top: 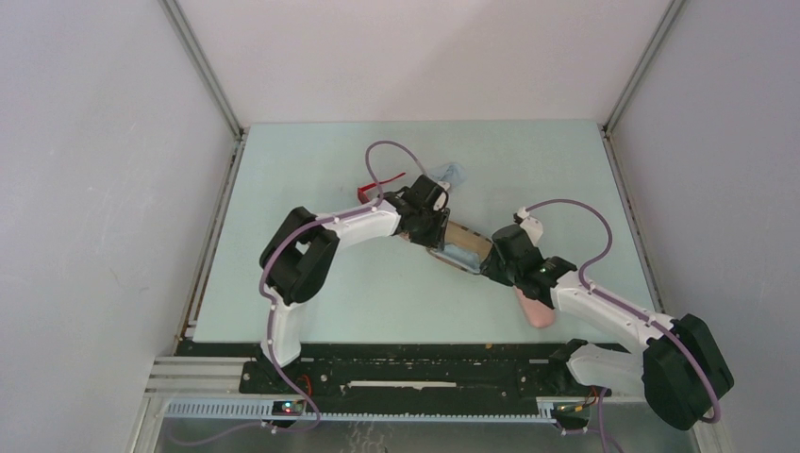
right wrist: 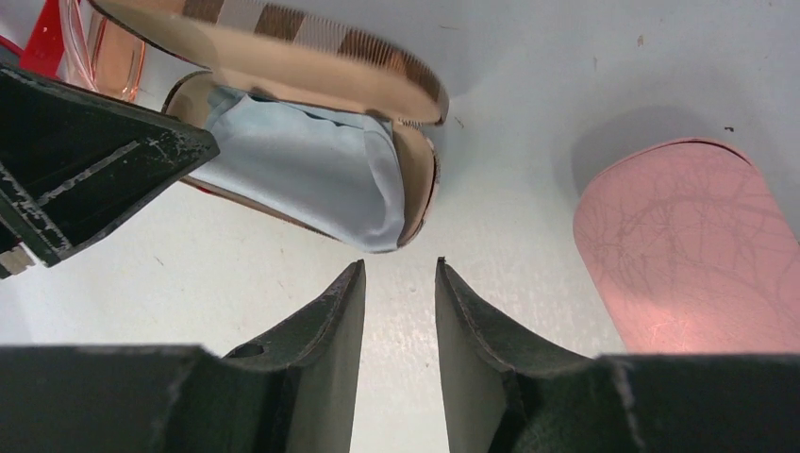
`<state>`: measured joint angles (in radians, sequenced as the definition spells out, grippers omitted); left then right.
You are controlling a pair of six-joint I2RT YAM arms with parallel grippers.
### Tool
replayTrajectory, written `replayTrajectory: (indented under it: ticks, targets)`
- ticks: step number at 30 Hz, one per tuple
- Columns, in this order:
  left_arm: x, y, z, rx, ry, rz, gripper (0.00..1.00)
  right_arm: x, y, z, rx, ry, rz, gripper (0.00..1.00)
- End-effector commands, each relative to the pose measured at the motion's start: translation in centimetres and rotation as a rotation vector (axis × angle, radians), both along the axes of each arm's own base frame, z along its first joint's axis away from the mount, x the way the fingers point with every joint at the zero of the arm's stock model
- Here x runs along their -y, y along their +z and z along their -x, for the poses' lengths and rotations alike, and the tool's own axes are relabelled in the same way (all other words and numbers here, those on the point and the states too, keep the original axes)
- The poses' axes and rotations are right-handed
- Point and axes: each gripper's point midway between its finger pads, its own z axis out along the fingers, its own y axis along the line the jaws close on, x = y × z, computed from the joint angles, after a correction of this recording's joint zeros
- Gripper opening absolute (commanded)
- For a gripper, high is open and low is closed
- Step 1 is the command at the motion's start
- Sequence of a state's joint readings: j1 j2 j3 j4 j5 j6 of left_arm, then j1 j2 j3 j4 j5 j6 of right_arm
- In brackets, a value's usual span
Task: Organize the sunglasses
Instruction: Place the glasses cleaning cloth in the sunglasses case.
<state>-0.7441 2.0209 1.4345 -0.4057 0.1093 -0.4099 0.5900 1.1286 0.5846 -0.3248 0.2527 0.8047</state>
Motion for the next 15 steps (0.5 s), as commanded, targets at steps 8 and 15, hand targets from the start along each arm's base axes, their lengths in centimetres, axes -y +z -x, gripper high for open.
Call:
replayTrajectory:
  ticks: [8,15]
  targets:
    - [1.1,7.7,-1.1,0.123,-0.01,0.1,0.42,0.4,2.8,-1.1,0.072,-0.017,-0.016,0.42]
    - [1.1,10.6,-0.9,0.16,-0.001,0.147,0.42,0.8,4.1,-1.4,0.102,-0.017,-0.018,0.42]
